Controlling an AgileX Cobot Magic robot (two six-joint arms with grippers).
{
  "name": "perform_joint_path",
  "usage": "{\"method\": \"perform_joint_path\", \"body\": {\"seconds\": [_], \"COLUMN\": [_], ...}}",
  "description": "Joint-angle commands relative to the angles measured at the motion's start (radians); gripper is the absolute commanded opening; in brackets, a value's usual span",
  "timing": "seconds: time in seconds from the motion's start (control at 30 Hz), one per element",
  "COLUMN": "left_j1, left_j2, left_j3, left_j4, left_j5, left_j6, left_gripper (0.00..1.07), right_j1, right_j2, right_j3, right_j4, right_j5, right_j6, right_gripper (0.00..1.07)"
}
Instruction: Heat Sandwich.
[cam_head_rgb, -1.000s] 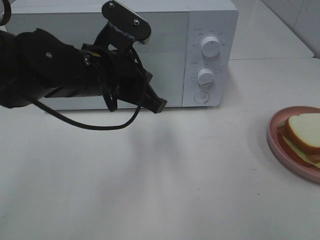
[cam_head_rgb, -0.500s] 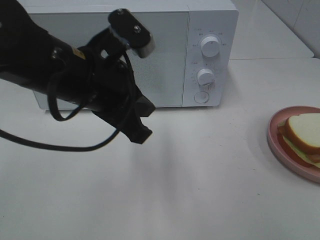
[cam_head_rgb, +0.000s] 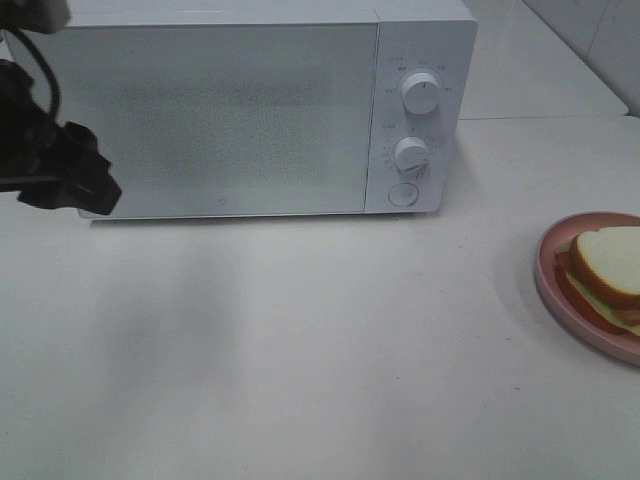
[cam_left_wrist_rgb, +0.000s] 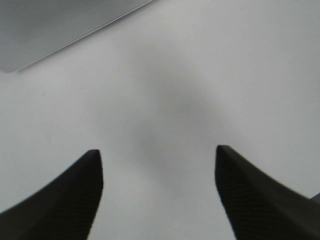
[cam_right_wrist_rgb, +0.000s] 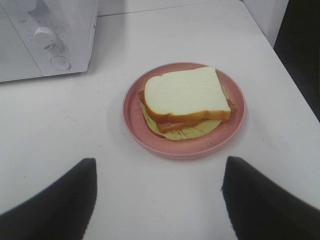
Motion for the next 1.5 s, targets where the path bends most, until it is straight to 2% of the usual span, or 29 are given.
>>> {"method": "perform_joint_path", "body": {"seconds": [0.03,0.07,0.17,0.23,0.33,0.37,0.47,0.57,0.6,0.63,0.67,0.73,0.9,1.03,1.13,1.17,1.2,1.3,1.33,1.37,1.47,1.5], "left_j1": [0.084,0.084,0.178,0.199,0.278,0.278,0.377,0.434,0.496,0.523,0.523,0.581,0.653,0.664,0.664,0.664,0.664,0.664,0.664,0.664,0.664,0.664], "left_j2": [-0.056,-0.056,-0.109,-0.124,-0.189,-0.189,-0.252,-0.279,-0.311,-0.330,-0.330,-0.382,-0.492,-0.561,-0.662,-0.662,-0.718,-0.805,-0.805,-0.866,-1.006,-1.006], "left_j3": [0.001,0.001,0.001,0.001,0.001,0.001,0.001,0.001,0.001,0.001,0.001,0.001,0.001,0.027,0.125,0.125,0.187,0.265,0.265,0.304,0.351,0.351], "left_j4": [0.006,0.006,0.007,0.007,0.006,0.006,0.006,0.006,0.007,0.007,0.007,0.007,0.007,0.007,0.007,0.007,0.007,0.007,0.007,0.007,0.007,0.007], "left_j5": [0.078,0.078,0.141,0.155,0.209,0.209,0.276,0.314,0.341,0.353,0.353,0.378,0.426,0.446,0.452,0.452,0.452,0.452,0.452,0.457,0.477,0.477], "left_j6": [-0.046,-0.046,-0.048,-0.048,-0.049,-0.049,-0.049,-0.048,-0.040,-0.029,-0.029,-0.009,0.014,0.012,-0.008,-0.008,-0.011,-0.054,-0.054,-0.073,-0.083,-0.083], "left_gripper": [0.76,0.76,0.76,0.76,0.76,0.76,0.76,0.76,0.76,0.76,0.76,0.76,0.76,0.76,0.76,0.76,0.76,0.76,0.76,0.76,0.76,0.76], "right_j1": [-0.002,-0.002,-0.002,-0.002,-0.002,-0.002,-0.002,-0.002,-0.002,-0.002,-0.002,-0.002,-0.002,-0.002,-0.002,-0.002,-0.002,-0.002,-0.002,-0.002,-0.002,-0.002], "right_j2": [-0.026,-0.026,-0.026,-0.026,-0.026,-0.026,-0.026,-0.026,-0.026,-0.026,-0.026,-0.026,-0.026,-0.026,-0.026,-0.026,-0.026,-0.026,-0.026,-0.026,-0.026,-0.026], "right_j3": [0.000,0.000,0.000,0.000,0.000,0.000,0.000,0.000,0.000,0.000,0.000,0.000,0.000,0.000,0.000,0.000,0.000,0.000,0.000,0.000,0.000,0.000], "right_j4": [-0.006,-0.006,-0.006,-0.006,-0.006,-0.006,-0.006,-0.006,-0.006,-0.006,-0.006,-0.006,-0.006,-0.006,-0.006,-0.006,-0.006,-0.006,-0.006,-0.006,-0.006,-0.006], "right_j5": [0.008,0.008,0.008,0.008,0.008,0.008,0.008,0.008,0.008,0.008,0.008,0.008,0.008,0.008,0.008,0.008,0.008,0.008,0.008,0.008,0.008,0.008], "right_j6": [0.011,0.011,0.011,0.011,0.011,0.011,0.011,0.011,0.011,0.011,0.011,0.011,0.011,0.011,0.011,0.011,0.011,0.011,0.011,0.011,0.011,0.011], "right_gripper": [0.69,0.69,0.69,0.69,0.69,0.69,0.69,0.69,0.69,0.69,0.69,0.69,0.69,0.69,0.69,0.69,0.69,0.69,0.69,0.69,0.69,0.69]}}
